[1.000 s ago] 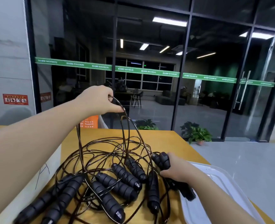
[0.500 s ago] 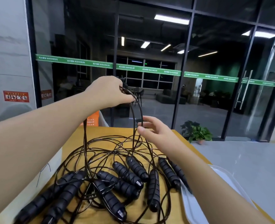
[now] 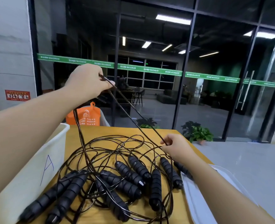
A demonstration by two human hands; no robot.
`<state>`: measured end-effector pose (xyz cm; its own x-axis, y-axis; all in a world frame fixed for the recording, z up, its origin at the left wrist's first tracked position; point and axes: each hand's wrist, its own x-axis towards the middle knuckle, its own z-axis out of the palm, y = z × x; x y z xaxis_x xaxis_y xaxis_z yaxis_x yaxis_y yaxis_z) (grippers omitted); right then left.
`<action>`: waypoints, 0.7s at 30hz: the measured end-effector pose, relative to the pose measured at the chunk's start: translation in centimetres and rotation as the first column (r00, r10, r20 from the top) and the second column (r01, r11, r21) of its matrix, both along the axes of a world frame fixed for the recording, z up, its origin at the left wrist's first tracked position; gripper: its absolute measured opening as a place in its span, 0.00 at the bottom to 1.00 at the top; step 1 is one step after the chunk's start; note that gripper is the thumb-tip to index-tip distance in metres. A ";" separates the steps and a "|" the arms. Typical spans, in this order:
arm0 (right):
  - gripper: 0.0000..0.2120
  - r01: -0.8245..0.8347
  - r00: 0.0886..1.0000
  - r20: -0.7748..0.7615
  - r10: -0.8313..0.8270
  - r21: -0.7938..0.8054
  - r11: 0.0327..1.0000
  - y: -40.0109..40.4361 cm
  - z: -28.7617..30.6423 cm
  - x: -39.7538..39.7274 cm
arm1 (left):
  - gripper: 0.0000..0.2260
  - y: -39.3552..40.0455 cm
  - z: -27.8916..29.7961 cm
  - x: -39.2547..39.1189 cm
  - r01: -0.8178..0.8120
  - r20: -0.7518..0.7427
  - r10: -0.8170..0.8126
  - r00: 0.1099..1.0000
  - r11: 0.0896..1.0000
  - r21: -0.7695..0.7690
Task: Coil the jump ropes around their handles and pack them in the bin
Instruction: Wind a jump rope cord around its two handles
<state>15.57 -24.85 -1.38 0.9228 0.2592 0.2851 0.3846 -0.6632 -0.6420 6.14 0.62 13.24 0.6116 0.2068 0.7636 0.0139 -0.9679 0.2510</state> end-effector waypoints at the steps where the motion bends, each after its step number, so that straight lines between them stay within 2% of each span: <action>1: 0.10 0.022 1.000 -0.006 -0.021 0.028 0.999 -0.2 -0.4 0.5 | 0.19 0.3 -0.2 0.1 -0.022 0.014 0.022 1.000 1.000 0.009; 3: 0.09 0.072 0.997 -0.028 -0.070 0.065 0.995 -0.5 -0.9 1.2 | 0.19 1.0 -0.3 0.2 -0.084 0.058 0.083 0.995 0.996 0.009; 6: 0.12 0.198 0.977 -0.076 -0.197 0.011 0.980 -2.0 -2.0 2.1 | 0.13 2.9 0.5 -0.2 -0.120 0.166 0.141 0.976 0.984 -0.131; 8: 0.12 0.229 0.964 -0.136 -0.229 -0.017 0.973 -3.3 -3.1 2.4 | 0.12 4.3 0.9 -0.4 -0.127 0.166 0.157 0.973 0.976 -0.180; 11: 0.09 0.155 0.974 -0.159 -0.160 -0.047 0.987 -3.8 -4.1 2.2 | 0.15 5.2 0.5 -0.2 -0.141 0.117 0.166 0.979 0.970 -0.198; 14: 0.05 0.031 0.995 -0.096 -0.035 -0.035 0.999 -2.6 -3.9 1.4 | 0.19 4.9 0.1 0.1 -0.145 0.094 0.170 0.981 0.962 -0.230; 16: 0.07 -0.053 0.996 -0.076 0.050 -0.033 0.998 -1.4 -3.5 0.8 | 0.20 4.6 0.0 0.0 -0.117 0.105 0.150 0.983 0.957 -0.267; 19: 0.13 -0.107 0.992 -0.082 0.096 -0.143 0.984 0.0 -3.4 0.5 | 0.21 4.6 0.2 -0.3 -0.074 0.135 0.121 0.983 0.949 -0.307; 21: 0.13 -0.086 0.992 -0.115 0.058 -0.259 0.962 0.3 -3.9 0.8 | 0.21 5.0 0.6 -0.6 -0.065 0.172 0.127 0.977 0.942 -0.330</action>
<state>16.32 -24.52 -5.31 0.9201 0.3787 0.1001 0.3770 -0.7869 -0.4886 5.59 5.67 13.87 0.4283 0.5101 0.7459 0.0251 -0.8318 0.5545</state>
